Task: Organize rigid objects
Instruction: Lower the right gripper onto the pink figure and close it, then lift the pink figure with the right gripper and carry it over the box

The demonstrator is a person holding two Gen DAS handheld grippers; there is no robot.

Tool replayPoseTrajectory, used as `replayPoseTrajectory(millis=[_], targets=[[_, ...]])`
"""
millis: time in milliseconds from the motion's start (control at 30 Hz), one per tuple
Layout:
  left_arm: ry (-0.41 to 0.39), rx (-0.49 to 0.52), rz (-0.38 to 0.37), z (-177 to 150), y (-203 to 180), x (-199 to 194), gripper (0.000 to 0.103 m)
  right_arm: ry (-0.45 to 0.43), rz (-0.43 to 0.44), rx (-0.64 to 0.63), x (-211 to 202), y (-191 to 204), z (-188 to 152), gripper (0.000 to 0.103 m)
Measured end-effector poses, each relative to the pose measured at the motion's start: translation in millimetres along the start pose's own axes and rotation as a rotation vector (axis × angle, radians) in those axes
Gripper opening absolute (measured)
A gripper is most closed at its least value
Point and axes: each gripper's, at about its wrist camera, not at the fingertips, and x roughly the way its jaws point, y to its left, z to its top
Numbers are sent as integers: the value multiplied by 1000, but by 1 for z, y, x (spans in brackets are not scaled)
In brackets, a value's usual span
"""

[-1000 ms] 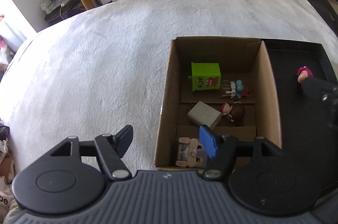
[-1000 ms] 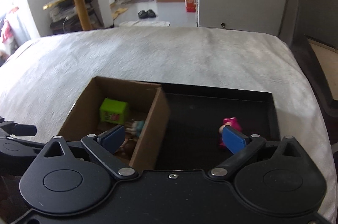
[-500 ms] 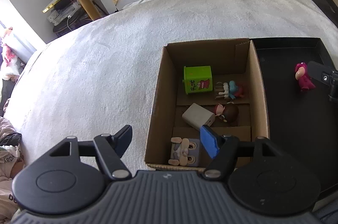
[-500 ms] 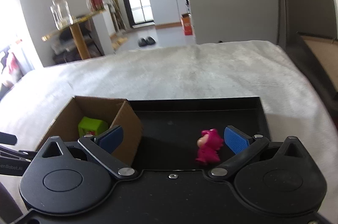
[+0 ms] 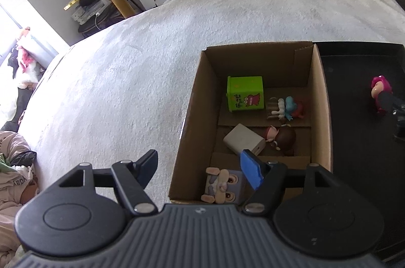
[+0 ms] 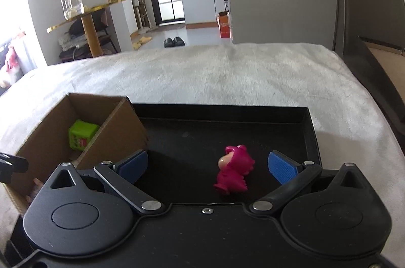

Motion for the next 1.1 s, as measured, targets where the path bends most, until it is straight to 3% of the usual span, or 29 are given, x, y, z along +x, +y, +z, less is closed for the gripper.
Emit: replayPoseTrajectory(millis=[300, 433, 533, 600, 1100], targets=[[18, 3, 23, 8, -19, 7, 71, 104, 8, 46, 34, -19, -11, 84], [20, 20, 21, 10, -27, 8, 71, 118, 1, 53, 41, -23, -15, 82], [26, 22, 12, 12, -29, 9, 71, 135, 6, 52, 46, -24, -16, 66], [30, 16, 7, 12, -29, 10, 71, 155, 12, 44, 49, -25, -19, 38], [0, 3, -39, 8, -10, -1, 71, 114, 55, 35, 18, -18, -11, 37]])
